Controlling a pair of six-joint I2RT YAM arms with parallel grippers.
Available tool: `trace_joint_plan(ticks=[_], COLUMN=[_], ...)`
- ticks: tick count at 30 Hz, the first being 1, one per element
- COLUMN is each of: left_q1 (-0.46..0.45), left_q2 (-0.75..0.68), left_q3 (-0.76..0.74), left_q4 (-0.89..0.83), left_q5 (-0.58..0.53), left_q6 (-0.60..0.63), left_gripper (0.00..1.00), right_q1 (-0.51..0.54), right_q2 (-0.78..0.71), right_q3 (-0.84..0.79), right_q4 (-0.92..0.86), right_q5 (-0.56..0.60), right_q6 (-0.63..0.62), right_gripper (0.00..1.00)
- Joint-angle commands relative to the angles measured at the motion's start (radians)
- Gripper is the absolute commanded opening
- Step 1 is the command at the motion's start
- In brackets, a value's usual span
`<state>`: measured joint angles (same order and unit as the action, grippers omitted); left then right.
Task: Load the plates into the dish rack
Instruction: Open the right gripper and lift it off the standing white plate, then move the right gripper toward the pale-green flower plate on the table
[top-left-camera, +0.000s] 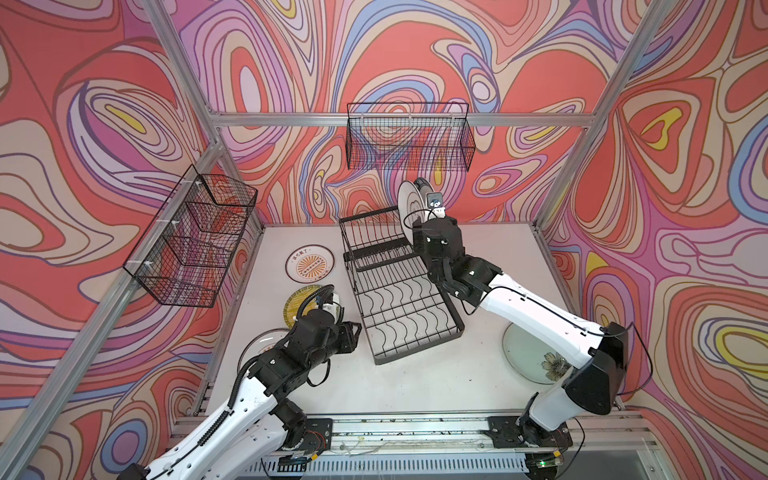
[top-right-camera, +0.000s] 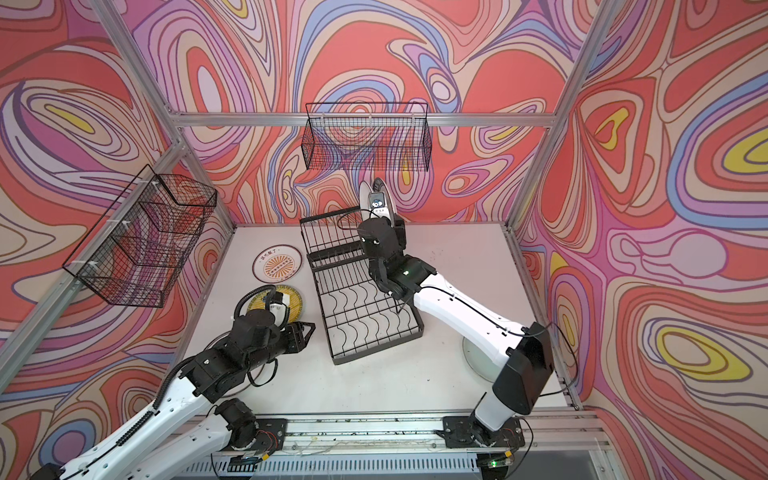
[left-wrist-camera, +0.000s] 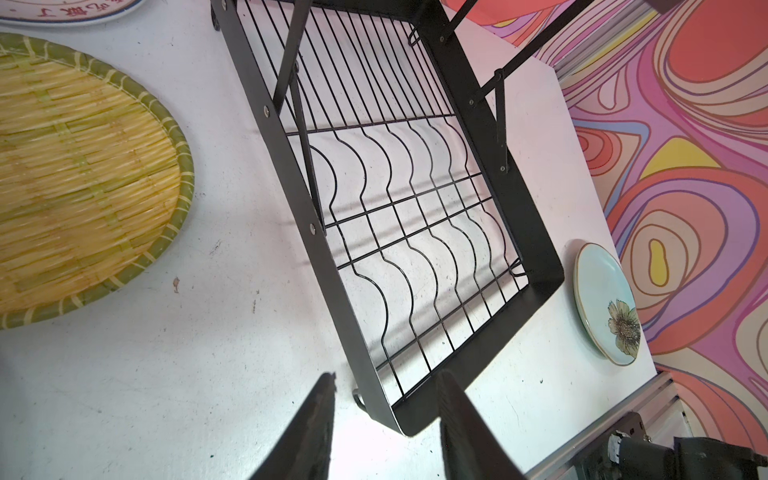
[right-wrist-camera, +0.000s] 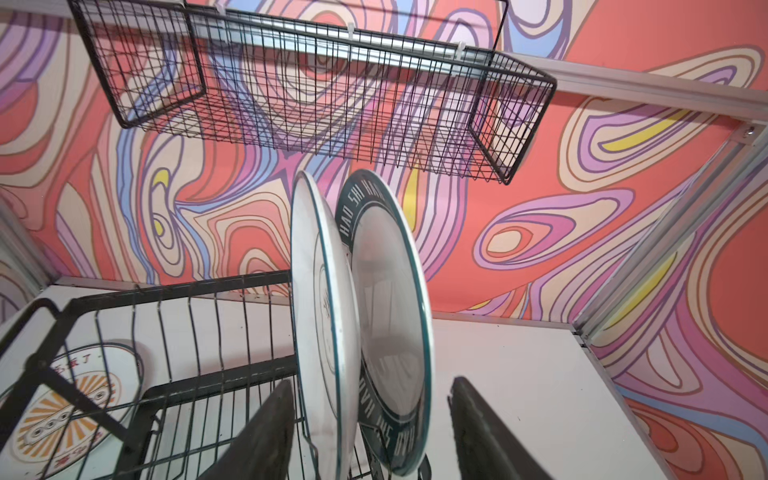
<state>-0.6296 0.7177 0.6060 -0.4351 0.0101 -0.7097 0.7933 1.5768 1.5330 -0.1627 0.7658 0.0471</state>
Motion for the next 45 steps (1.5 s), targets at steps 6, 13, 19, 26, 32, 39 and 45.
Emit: trace_joint_plan(ticks=[6, 13, 19, 26, 32, 39, 45], left_q1=[-0.004, -0.004, -0.004, -0.004, -0.004, -0.004, -0.004], left_q2=[0.014, 0.001, -0.051, -0.064, -0.067, -0.017, 0.014], left_q3=[0.036, 0.041, 0.021, 0.007, -0.002, -0.004, 0.004], left_q4=[-0.015, -0.009, 0.030, 0.051, 0.062, 0.073, 0.079], left_q5=[0.009, 0.007, -0.006, -0.012, -0.030, -0.022, -0.006], left_q6=[0.006, 0.009, 0.015, 0.031, 0.044, 0.051, 0.057], left_gripper=[0.45, 0.46, 0.46, 0.46, 0.46, 0.46, 0.46], right_q1=[0.004, -0.032, -0.121, -0.226, -0.280, -0.367, -0.467], right_q2=[-0.056, -0.134, -0.195, -0.278, -0.331, -0.360, -0.357], right_q3=[-0.038, -0.127, -0.183, -0.283, -0.352, -0.447, -0.542], right_q4=[0.029, 0.069, 0.044, 0.052, 0.019, -0.048, -0.120], right_q5=[-0.100, -0.181, -0.299, -0.415, -0.429, -0.433, -0.451], right_q6=[0.009, 0.058, 0.131, 0.206, 0.234, 0.336, 0.456], right_gripper=[0.67, 0.73, 0.73, 0.74, 0.74, 0.74, 0.74])
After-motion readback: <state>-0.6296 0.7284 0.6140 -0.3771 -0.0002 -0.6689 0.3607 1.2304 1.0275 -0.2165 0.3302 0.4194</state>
